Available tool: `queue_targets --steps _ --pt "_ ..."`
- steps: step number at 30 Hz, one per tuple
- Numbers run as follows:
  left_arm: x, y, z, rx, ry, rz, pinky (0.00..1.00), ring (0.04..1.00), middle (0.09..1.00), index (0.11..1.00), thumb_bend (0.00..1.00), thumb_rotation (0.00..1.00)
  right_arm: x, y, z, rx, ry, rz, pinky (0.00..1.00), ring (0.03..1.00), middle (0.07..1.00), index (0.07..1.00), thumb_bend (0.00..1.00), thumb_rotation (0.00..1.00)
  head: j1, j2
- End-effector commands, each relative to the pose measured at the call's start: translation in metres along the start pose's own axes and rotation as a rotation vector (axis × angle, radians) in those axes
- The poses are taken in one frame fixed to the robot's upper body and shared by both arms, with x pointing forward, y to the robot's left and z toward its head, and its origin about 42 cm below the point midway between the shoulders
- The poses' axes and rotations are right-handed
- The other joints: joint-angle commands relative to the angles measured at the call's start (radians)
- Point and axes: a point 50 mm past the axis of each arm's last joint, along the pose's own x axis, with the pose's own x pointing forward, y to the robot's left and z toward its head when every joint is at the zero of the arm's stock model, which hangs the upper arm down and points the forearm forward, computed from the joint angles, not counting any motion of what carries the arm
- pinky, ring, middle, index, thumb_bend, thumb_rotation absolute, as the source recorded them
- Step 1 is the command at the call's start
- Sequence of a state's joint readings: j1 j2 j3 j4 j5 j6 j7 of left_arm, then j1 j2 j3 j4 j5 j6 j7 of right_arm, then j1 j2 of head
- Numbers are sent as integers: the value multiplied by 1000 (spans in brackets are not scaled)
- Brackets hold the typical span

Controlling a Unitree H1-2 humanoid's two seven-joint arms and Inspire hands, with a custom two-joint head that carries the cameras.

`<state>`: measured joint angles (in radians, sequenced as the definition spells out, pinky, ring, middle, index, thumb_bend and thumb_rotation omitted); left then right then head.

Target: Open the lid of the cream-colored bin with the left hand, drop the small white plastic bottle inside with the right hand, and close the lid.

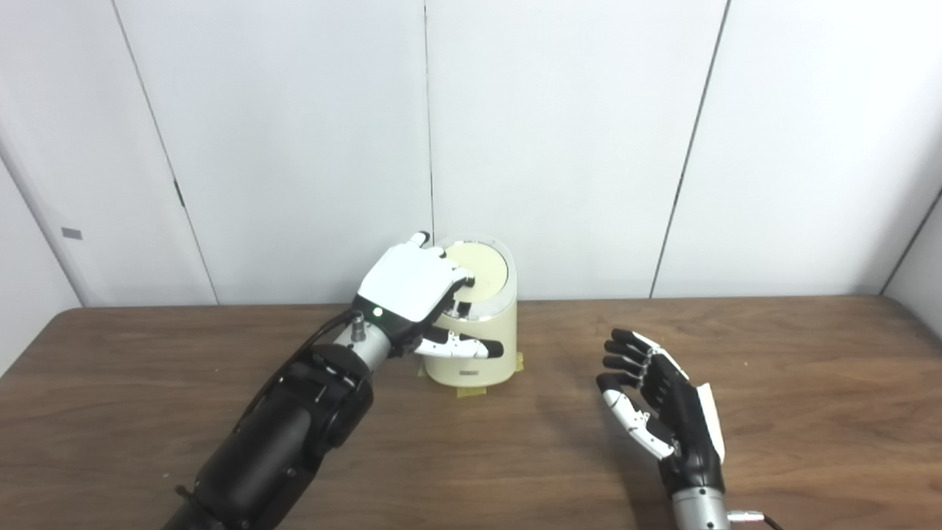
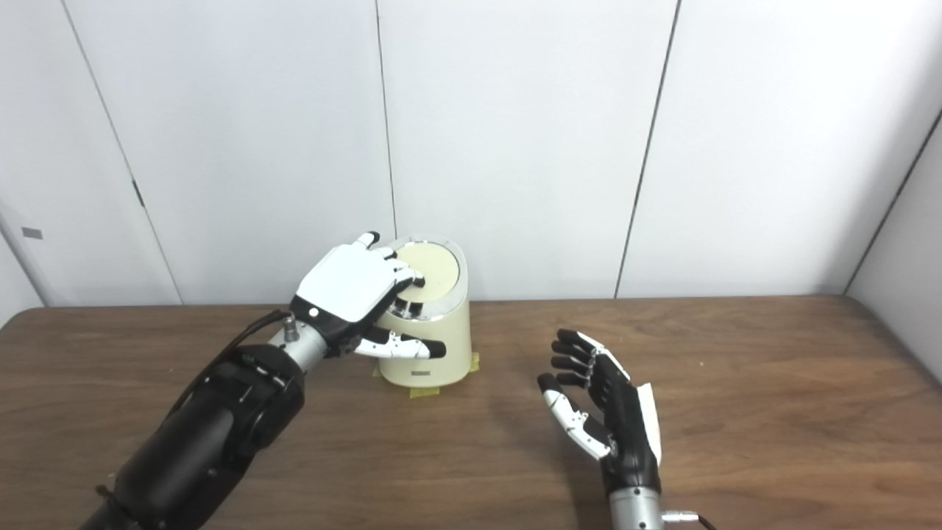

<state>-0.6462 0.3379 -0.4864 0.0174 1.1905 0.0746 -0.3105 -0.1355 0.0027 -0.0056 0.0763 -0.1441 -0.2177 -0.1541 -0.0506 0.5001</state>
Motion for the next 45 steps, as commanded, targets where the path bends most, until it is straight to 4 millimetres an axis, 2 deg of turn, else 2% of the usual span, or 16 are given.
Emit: queue_targets --steps 1,4,12,15,21,25,27,28,31,35,37,40,42,45 --pt "1 12 -4 11 19 39 973 889 830 811 631 1000 5 8 7 29 -39 2 635 702 732 739 212 337 -2 -2" --pt "0 17 -4 5 33 82 963 878 838 826 613 1000 4 9 7 34 -39 5 642 704 733 741 203 284 -2 -1" --pt "-2 32 -12 -45 74 228 911 863 840 830 611 992 4 9 8 28 -34 1 632 699 728 738 197 232 0 -3" --pt "-5 41 -15 -62 101 267 903 868 852 849 605 999 5 9 7 29 -35 2 637 699 728 739 198 241 0 -4" --pt "-25 63 -19 -192 173 358 899 917 911 909 573 1000 5 9 6 25 -34 5 643 702 732 741 200 283 1 -2" --pt "-44 61 -23 -360 190 452 811 884 875 874 559 1000 5 8 6 25 -33 3 640 702 731 740 208 304 -1 -2" --pt "-58 58 -24 -468 192 518 776 858 860 854 531 990 4 7 6 24 -36 2 634 701 730 738 209 305 -2 -1" --pt "-64 57 -25 -517 193 555 726 834 845 836 491 956 5 7 6 23 -37 1 631 699 729 737 210 305 -2 -1" --pt "-83 44 -31 -633 191 717 635 767 792 783 381 861 5 6 6 26 -40 -1 632 698 731 737 203 289 3 -2" --pt "-107 13 -45 -878 211 827 647 742 765 762 250 794 4 3 5 15 -41 -7 632 696 729 736 203 287 5 0" --pt "-119 -5 -45 -1024 247 830 642 735 756 749 211 712 4 0 5 12 -40 -10 628 694 727 731 206 295 6 2" --pt "-137 -39 -35 -1187 300 780 639 728 745 743 211 645 4 -3 5 11 -43 -20 612 687 716 710 222 297 4 4" --pt "-147 -56 -25 -1272 326 742 674 747 757 753 209 618 3 -4 6 11 -41 -25 610 683 709 701 240 281 3 5" --pt "-157 -73 -10 -1334 362 710 688 755 758 746 215 539 2 -8 8 20 -48 -30 600 679 701 688 262 190 4 8"
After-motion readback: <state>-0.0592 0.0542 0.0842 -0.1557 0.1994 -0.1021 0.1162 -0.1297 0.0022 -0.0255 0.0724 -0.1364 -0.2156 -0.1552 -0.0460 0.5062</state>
